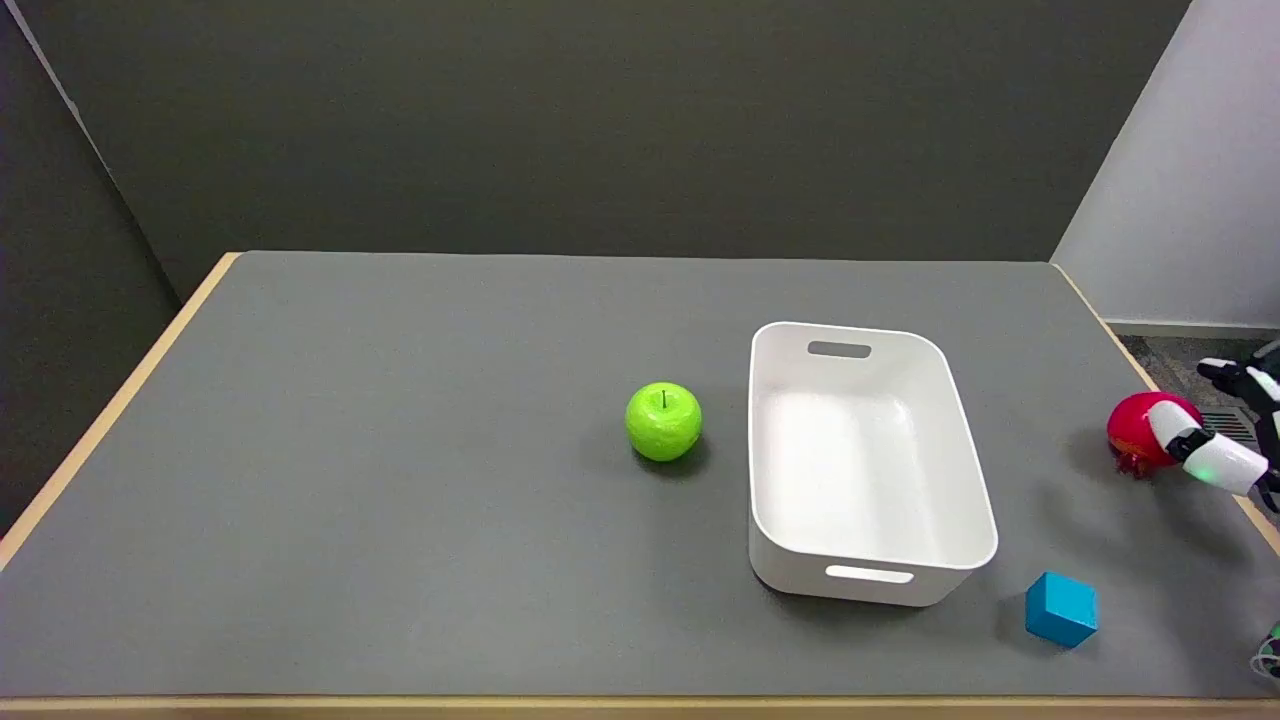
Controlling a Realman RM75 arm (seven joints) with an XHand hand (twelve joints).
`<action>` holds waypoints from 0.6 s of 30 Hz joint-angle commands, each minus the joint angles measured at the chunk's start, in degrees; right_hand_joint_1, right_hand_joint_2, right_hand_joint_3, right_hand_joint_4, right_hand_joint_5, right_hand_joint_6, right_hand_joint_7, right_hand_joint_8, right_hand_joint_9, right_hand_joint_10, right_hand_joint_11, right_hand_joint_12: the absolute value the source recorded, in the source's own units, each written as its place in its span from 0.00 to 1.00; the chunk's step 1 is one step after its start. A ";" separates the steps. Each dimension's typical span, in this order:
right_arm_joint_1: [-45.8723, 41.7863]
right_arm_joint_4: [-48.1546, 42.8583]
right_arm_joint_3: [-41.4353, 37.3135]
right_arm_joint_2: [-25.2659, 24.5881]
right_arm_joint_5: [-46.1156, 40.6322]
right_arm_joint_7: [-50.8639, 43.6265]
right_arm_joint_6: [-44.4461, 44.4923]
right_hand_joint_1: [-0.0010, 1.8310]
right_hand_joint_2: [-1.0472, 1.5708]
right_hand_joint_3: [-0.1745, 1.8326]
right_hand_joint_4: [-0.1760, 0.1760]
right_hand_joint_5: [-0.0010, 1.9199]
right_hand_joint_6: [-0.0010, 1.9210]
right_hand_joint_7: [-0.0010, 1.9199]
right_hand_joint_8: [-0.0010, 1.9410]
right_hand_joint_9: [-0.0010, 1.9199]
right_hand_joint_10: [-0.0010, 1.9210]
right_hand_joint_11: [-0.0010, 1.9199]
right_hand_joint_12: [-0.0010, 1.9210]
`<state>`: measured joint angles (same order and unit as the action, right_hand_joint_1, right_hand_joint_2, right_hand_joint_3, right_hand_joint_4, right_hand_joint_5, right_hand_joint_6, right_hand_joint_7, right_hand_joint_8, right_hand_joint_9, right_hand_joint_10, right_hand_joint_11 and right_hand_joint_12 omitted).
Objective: Pick up the pomegranate.
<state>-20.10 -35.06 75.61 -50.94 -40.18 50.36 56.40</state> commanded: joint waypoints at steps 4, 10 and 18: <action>3.25 1.75 4.35 0.09 0.85 -0.29 -4.21 0.14 0.60 0.55 0.62 0.13 0.27 0.14 0.22 0.03 0.35 0.00 0.52; 3.99 1.42 5.49 0.32 0.85 -0.29 -4.13 0.14 0.60 0.55 0.62 0.13 0.27 0.14 0.22 0.03 0.35 0.00 0.52; 4.54 1.42 6.39 0.33 0.85 -0.29 -3.98 0.15 0.60 0.55 0.62 0.13 0.27 0.14 0.22 0.03 0.35 0.00 0.52</action>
<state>-17.21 -33.78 79.54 -50.77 -39.52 50.14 53.17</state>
